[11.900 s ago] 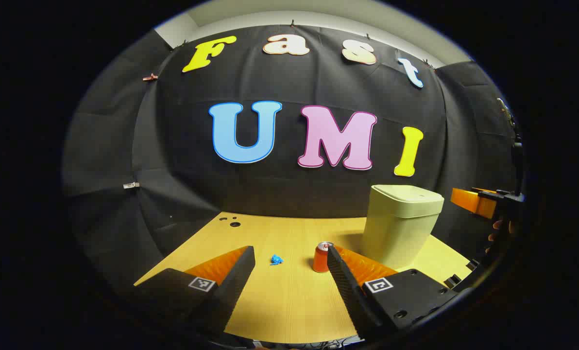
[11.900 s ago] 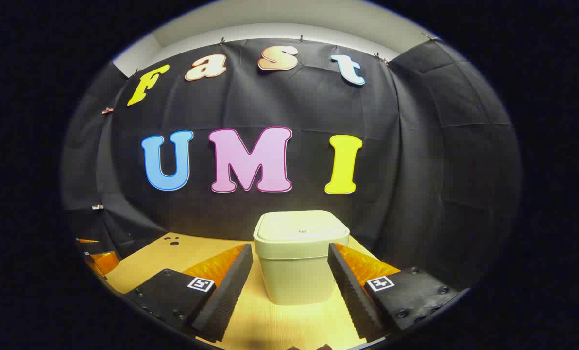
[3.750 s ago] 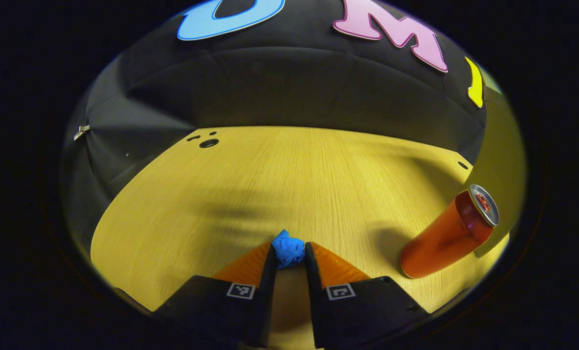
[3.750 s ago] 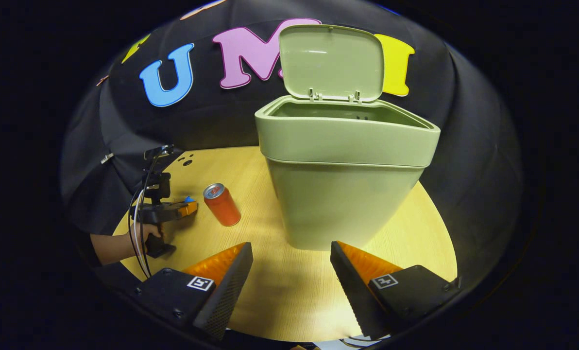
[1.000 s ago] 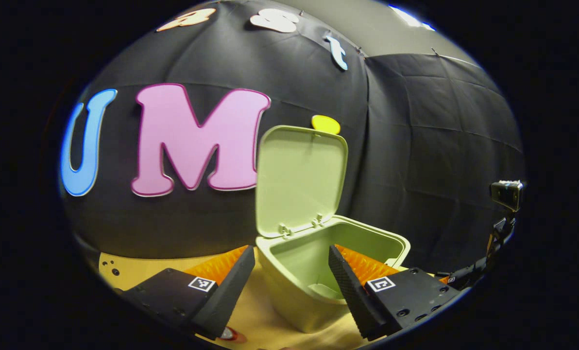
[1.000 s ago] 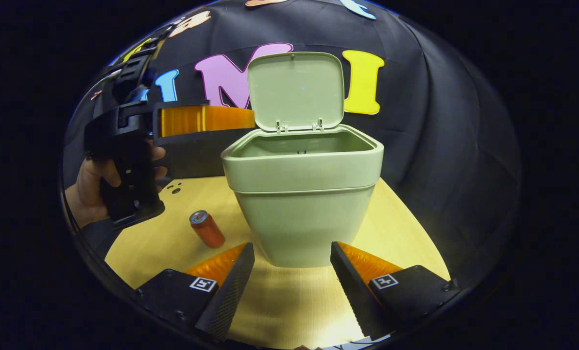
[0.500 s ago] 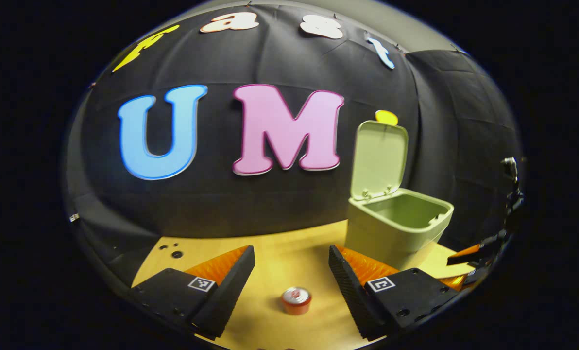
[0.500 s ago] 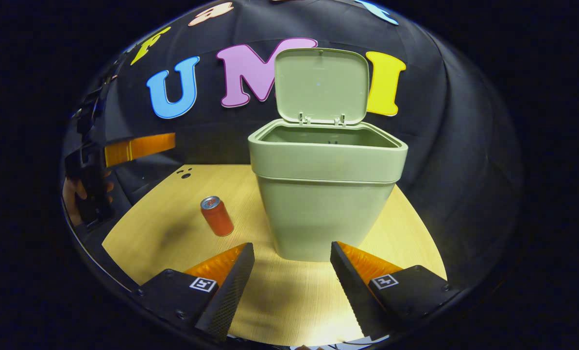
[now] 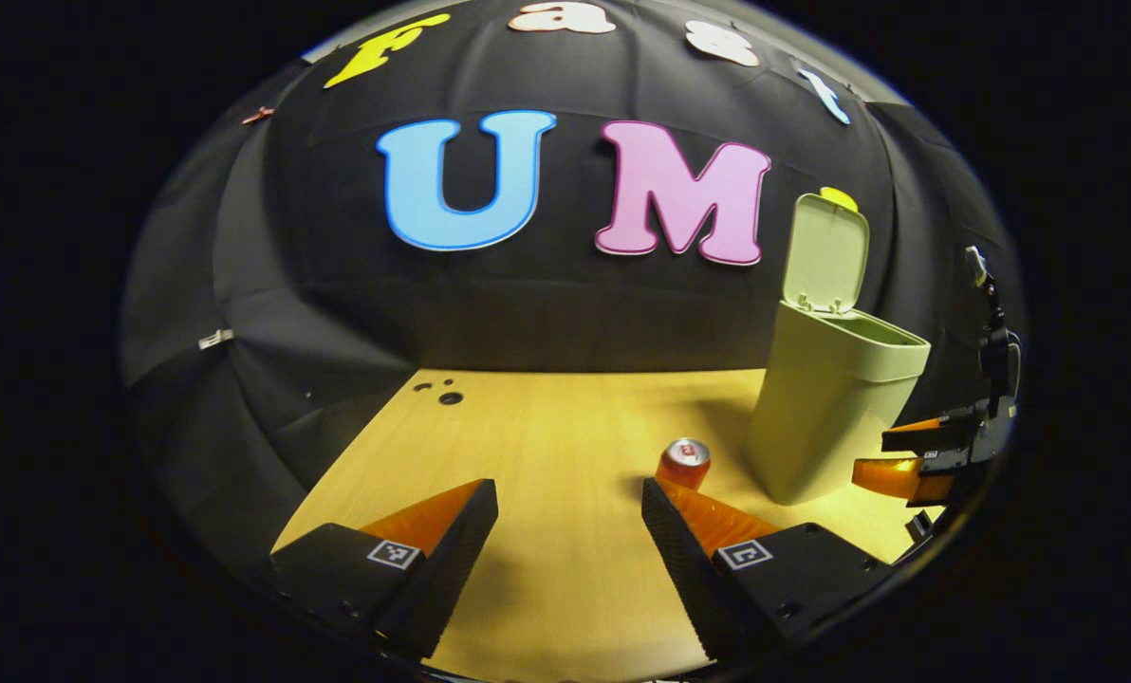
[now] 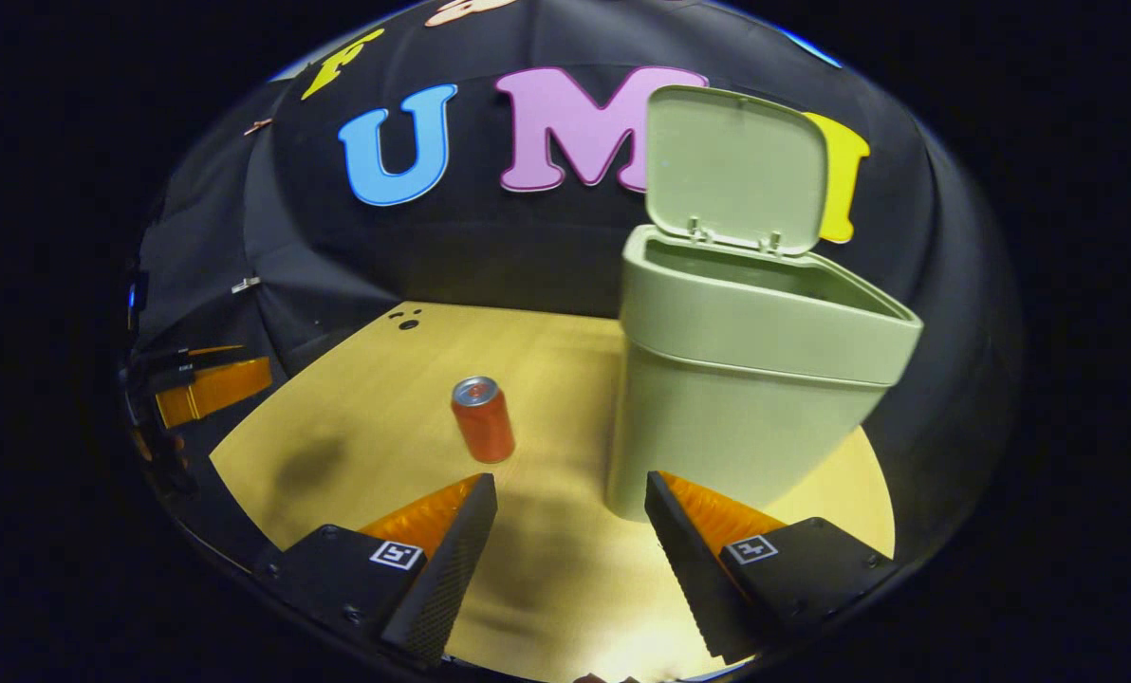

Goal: Press the lid of the desktop garbage bin to open it, pick up the crumpled paper on the desktop and throw it into the bin, then pick up the pop can on the desktop and drop it into the bin, and finally close the garbage bin lid.

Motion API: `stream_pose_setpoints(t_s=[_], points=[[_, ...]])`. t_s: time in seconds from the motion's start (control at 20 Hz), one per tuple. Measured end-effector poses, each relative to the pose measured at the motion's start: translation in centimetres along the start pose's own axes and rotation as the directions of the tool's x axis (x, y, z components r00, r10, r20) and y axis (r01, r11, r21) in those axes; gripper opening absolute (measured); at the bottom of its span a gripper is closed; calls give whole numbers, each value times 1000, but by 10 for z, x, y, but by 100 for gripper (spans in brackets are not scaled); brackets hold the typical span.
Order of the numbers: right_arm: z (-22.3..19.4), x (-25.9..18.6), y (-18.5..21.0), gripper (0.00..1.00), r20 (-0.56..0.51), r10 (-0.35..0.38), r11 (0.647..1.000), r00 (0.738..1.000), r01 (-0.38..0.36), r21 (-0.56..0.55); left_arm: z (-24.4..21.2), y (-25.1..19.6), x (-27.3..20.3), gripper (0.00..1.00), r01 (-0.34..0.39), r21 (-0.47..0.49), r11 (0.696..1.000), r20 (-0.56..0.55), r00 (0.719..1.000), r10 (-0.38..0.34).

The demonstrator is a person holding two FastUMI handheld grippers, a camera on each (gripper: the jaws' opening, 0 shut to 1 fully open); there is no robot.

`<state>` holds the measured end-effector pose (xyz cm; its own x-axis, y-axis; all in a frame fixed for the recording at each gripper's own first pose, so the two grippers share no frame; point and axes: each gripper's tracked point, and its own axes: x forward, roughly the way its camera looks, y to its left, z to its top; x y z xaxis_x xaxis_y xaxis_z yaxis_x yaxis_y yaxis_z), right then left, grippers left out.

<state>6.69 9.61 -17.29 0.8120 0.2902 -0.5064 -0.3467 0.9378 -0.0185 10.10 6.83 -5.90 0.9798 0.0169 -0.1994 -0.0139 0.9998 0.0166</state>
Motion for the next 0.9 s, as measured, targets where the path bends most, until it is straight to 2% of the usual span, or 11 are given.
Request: stream_pose_setpoints(t_s=[0.35, 0.85, 0.9], points=[[-11, 54, 58, 99, -66, 92, 995, 994, -95, -37, -30, 40, -23, 98, -97, -44, 994, -54, 994, 94], [-29, 134, 76, 98, -141, 105, 993, 984, -113, -47, -62, 57, -47, 98, -217, -109, 970, -131, 971, 202], [-31, 142, 79, 93, -148, 109, 992, 983, -116, -46, -65, 58, -49, 98, -230, -115, 966, -140, 967, 213]])
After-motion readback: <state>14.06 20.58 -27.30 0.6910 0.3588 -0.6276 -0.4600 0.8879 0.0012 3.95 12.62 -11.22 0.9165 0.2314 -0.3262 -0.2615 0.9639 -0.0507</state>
